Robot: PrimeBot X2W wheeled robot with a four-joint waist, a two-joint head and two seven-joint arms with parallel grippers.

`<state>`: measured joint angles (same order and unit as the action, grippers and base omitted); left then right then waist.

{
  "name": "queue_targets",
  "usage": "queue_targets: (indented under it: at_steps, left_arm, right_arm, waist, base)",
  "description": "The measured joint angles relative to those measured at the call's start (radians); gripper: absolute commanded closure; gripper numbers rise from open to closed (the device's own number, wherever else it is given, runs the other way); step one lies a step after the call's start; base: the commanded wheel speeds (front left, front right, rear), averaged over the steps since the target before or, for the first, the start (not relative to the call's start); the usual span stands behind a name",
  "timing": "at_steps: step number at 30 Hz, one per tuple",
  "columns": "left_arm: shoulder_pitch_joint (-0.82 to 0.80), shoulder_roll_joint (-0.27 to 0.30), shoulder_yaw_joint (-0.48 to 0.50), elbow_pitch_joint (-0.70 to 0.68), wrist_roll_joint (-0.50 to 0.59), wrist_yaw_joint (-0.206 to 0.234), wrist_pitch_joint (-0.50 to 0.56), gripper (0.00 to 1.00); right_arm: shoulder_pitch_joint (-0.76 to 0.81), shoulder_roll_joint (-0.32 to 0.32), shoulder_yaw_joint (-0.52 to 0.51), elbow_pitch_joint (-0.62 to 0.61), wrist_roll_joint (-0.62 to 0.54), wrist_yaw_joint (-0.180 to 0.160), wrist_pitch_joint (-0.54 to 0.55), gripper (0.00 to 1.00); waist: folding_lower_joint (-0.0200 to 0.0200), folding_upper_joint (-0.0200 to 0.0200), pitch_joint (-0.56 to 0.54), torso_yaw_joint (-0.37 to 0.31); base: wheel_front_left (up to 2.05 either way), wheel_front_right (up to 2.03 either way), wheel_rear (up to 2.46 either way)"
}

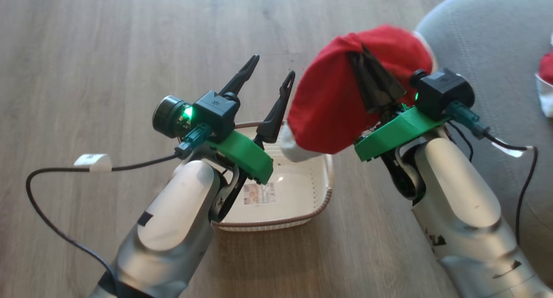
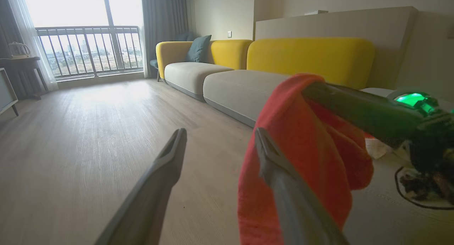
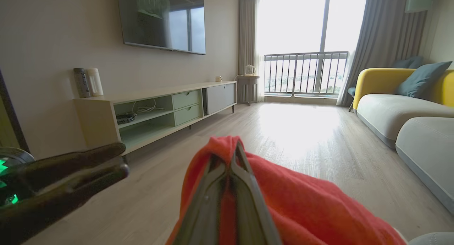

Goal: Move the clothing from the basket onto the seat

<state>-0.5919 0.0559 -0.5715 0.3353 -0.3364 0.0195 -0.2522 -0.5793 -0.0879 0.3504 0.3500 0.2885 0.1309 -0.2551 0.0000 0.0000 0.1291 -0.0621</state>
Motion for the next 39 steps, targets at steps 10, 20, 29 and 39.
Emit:
queue_targets:
  at_steps: [10,20,29,39]
  left_arm:
    - [0.042,0.018,-0.005,0.01,0.0,-0.017,0.0,0.0]
    - [0.089,0.039,0.006,0.003,0.004,-0.039,0.0,0.0]
    - [0.151,0.047,0.044,-0.022,0.021,-0.052,0.0,0.0]
    - [0.11,0.018,0.012,0.01,0.032,-0.115,0.0,0.0]
  right_arm:
    - [0.039,-0.003,-0.024,-0.061,-0.006,0.0,0.0,1.0]
    - [0.075,-0.005,-0.07,-0.127,-0.006,0.0,0.0,1.0]
    - [0.112,-0.002,-0.097,-0.172,-0.006,0.0,0.0,1.0]
    - [0.253,0.003,-0.278,-0.294,-0.035,0.0,0.0,1.0]
  waist:
    - [0.0,0.0,-0.001,-0.129]
    - [0.0,0.0,0.001,-0.29]
    - [0.0,0.0,-0.009,-0.436]
    - [0.0,0.0,0.024,-0.501]
  base:
    - [0.0,0.0,0.0]
    - [0.0,0.0,0.0]
    - [0.0,0.0,0.0]
    - [0.0,0.0,0.0]
